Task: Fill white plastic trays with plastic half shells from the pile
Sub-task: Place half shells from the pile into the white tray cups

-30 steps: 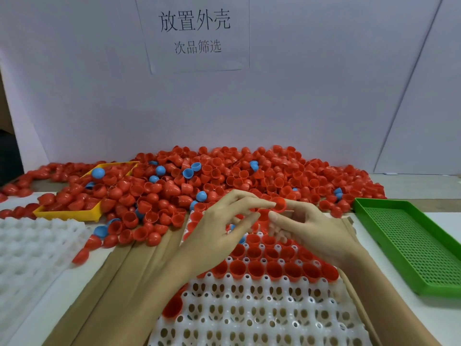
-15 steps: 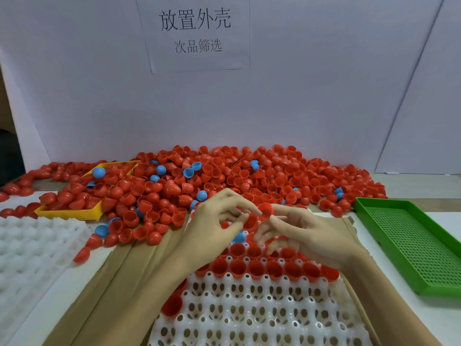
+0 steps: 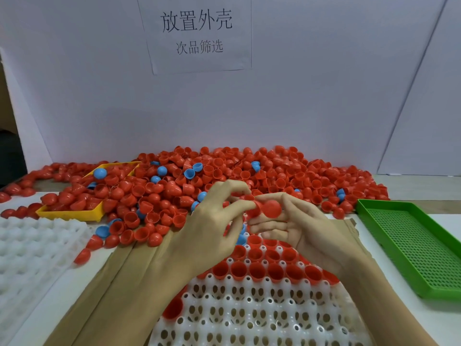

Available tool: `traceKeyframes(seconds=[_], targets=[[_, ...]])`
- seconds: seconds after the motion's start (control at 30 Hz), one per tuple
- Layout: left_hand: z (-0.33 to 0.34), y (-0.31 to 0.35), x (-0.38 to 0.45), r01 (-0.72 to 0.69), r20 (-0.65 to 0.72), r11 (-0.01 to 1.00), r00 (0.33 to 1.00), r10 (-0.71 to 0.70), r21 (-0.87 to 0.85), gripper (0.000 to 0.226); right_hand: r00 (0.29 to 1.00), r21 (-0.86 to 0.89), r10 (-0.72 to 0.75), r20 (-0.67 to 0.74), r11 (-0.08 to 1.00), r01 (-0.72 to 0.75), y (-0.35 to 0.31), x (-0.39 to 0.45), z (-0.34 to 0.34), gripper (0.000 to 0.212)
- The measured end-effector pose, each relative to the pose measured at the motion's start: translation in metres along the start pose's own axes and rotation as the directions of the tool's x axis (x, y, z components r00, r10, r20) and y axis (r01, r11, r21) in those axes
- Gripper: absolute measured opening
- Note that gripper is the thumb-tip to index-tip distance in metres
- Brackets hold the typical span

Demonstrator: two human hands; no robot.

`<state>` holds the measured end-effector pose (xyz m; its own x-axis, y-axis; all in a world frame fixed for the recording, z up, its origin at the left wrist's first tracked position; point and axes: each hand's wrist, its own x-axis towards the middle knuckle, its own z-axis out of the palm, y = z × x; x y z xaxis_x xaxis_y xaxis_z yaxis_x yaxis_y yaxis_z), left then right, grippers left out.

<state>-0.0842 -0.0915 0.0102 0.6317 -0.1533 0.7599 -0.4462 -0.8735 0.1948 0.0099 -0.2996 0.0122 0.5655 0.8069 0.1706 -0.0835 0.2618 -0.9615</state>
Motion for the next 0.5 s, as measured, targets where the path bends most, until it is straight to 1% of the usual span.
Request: traceKeyframes(seconds=[0.03, 0.1, 0.17, 0.2, 0.27, 0.33, 0.4, 0.43, 0.5], targets=[[-0.003, 0.003, 0.002, 0.070, -0.008, 0.992, 0.997, -0.071, -0.105, 0.019, 0.999, 0.001, -0.009, -0.034, 1.000, 0.009, 0.000, 0.001, 0.000, 0.036], [-0.003, 0.014, 0.004, 0.291, 0.063, 0.911, 0.956, -0.285, -0.291, 0.019, 0.995, -0.051, -0.029, -0.096, 0.998, 0.024, 0.002, 0.002, 0.002, 0.027], [0.002, 0.017, 0.005, 0.486, 0.184, 0.752, 0.872, -0.454, -0.445, 0.017, 0.991, -0.164, -0.058, -0.124, 0.986, 0.038, 0.006, 0.003, 0.003, 0.028], [0.003, 0.017, 0.005, 0.537, 0.218, 0.696, 0.839, -0.498, -0.477, 0.014, 0.989, -0.238, -0.083, -0.120, 0.970, 0.052, 0.008, 0.003, 0.004, 0.028], [0.006, 0.017, 0.006, 0.611, 0.285, 0.621, 0.786, -0.548, -0.492, 0.011, 0.983, -0.389, -0.154, -0.105, 0.915, 0.102, 0.011, 0.003, 0.005, 0.028], [0.006, 0.014, 0.005, 0.668, 0.414, 0.510, 0.740, -0.530, -0.542, 0.013, 0.964, -0.515, -0.245, -0.098, 0.842, 0.162, 0.011, 0.004, 0.005, 0.026], [0.004, 0.010, 0.004, 0.718, 0.513, 0.422, 0.693, -0.507, -0.553, 0.016, 0.945, -0.591, -0.317, -0.075, 0.778, 0.214, 0.012, 0.006, 0.005, 0.022], [0.004, 0.008, 0.003, 0.738, 0.541, 0.388, 0.671, -0.507, -0.552, 0.019, 0.943, -0.611, -0.326, -0.062, 0.760, 0.223, 0.013, 0.006, 0.004, 0.020], [0.002, 0.006, 0.004, 0.763, 0.584, 0.313, 0.639, -0.500, -0.566, 0.026, 0.954, -0.634, -0.296, -0.034, 0.745, 0.209, 0.013, 0.005, 0.002, 0.018]])
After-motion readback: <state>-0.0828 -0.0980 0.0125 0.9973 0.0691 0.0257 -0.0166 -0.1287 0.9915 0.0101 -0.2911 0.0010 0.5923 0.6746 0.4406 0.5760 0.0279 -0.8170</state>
